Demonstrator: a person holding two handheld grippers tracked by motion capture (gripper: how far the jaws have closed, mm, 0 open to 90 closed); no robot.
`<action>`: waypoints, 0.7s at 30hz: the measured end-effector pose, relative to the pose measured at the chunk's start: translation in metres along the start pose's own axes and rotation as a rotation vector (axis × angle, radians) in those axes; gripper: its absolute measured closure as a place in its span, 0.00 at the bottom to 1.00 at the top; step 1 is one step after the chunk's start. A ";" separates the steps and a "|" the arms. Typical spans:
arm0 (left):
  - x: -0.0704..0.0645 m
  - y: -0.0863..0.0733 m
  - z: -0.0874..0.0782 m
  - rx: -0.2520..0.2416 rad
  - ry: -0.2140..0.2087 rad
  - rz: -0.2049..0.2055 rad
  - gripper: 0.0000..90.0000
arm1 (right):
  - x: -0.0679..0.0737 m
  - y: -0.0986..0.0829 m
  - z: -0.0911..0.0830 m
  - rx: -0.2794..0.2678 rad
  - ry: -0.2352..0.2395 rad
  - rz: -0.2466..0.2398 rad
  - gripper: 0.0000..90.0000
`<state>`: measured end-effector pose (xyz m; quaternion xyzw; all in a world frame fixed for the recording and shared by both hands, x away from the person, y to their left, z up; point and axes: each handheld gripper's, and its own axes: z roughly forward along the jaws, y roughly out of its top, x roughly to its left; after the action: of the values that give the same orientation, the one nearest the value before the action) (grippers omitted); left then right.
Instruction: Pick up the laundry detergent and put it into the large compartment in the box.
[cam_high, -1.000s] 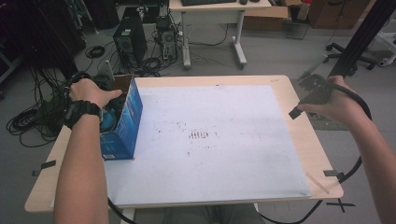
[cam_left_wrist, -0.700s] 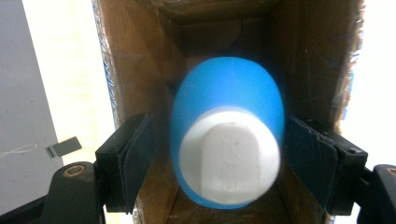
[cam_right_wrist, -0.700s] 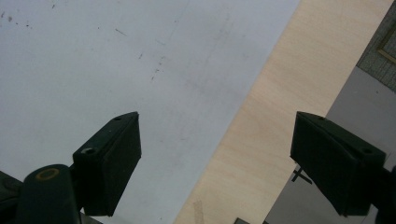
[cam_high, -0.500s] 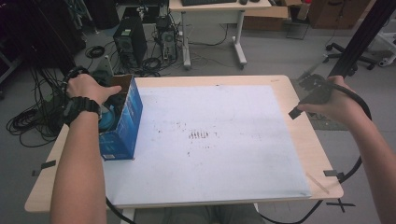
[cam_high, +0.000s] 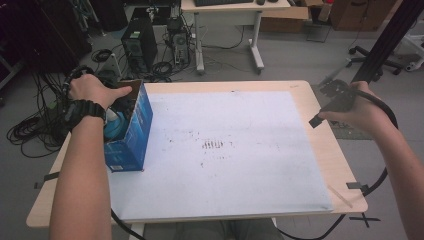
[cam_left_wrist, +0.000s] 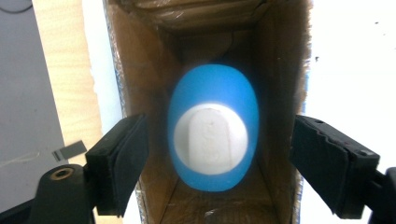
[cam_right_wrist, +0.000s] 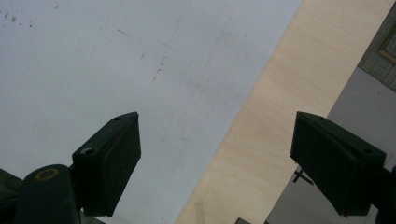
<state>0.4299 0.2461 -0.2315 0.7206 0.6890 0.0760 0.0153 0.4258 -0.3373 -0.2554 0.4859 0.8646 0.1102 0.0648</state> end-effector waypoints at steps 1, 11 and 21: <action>0.000 0.000 -0.002 -0.004 0.003 0.005 0.21 | 0.000 0.000 0.000 0.001 0.000 0.002 0.18; -0.006 -0.001 -0.020 -0.027 0.019 0.033 0.20 | -0.001 -0.002 -0.002 -0.003 0.002 0.006 0.18; -0.013 -0.002 -0.032 -0.042 0.031 0.062 0.20 | -0.003 -0.005 -0.004 -0.005 0.004 0.014 0.18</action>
<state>0.4234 0.2307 -0.2009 0.7398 0.6648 0.1021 0.0171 0.4229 -0.3430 -0.2530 0.4916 0.8610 0.1137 0.0635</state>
